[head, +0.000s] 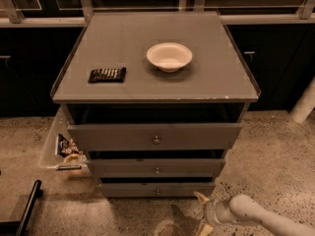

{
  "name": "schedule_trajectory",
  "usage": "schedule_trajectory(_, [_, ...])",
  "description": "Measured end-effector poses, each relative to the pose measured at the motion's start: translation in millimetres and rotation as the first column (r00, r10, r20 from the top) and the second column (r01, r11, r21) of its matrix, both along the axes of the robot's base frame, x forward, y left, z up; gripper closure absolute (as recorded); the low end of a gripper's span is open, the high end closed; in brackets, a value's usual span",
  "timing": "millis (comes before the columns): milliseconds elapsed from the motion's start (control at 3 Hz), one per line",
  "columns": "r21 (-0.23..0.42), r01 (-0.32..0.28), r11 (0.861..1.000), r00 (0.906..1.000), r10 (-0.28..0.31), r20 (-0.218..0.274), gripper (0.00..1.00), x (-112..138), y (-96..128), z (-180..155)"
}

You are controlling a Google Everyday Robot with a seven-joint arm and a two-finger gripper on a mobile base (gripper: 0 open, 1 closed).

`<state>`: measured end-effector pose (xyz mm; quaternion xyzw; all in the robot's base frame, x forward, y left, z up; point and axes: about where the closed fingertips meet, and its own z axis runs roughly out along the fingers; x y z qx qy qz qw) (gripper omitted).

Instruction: Close bottom drawer

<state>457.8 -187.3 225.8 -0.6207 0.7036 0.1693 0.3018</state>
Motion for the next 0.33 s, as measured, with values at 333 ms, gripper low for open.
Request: schedule_trajectory(333, [0.004,-0.01,1.0,0.9999,0.01,-0.009,0.0,-8.4,3.9,0.6])
